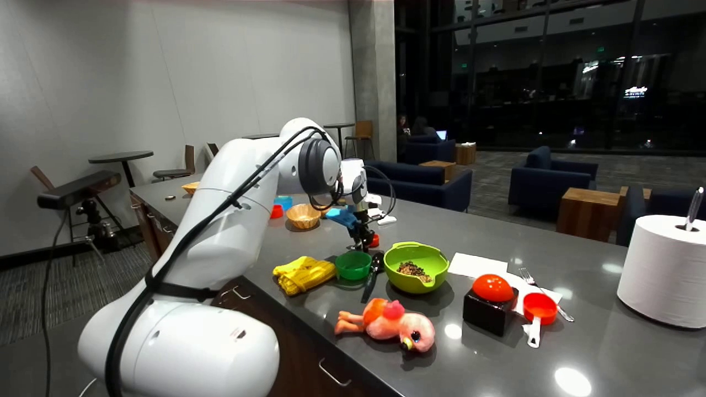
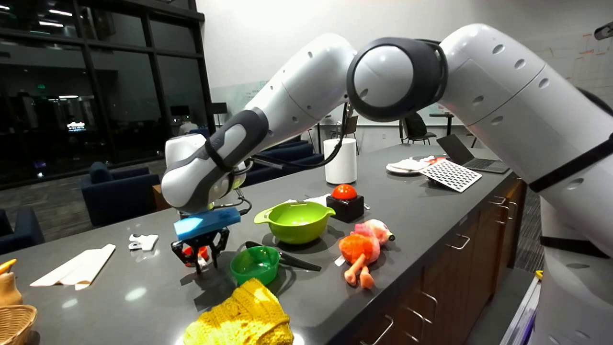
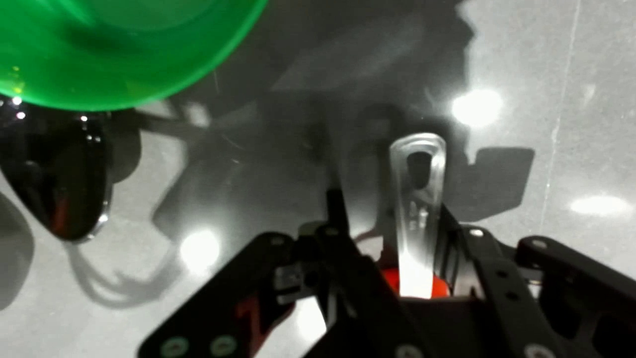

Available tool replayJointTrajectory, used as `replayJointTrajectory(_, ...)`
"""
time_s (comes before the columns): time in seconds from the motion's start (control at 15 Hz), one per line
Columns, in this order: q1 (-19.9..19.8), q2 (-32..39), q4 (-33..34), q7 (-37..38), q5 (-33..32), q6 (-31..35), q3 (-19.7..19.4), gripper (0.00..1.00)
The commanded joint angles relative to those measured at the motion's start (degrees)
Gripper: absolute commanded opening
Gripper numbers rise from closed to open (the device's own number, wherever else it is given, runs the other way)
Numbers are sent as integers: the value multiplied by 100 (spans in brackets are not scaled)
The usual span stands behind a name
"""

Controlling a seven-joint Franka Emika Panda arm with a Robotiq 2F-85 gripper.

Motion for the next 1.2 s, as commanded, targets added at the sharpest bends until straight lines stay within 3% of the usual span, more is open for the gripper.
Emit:
replayJointTrajectory(0.0, -65, -156, -282, 69, 41, 75, 89, 9)
replayJointTrajectory(0.13, -74, -175, -292, 68, 29, 36, 90, 0)
replayJointTrajectory(0.27, -40, -183, -256, 100, -16, -24, 66, 5)
replayJointTrajectory(0.73, 44, -291, -214, 237, -158, -205, -13, 5)
replayJointTrajectory(1.13, 65, -797, -583, 583, -245, -165, -80, 5)
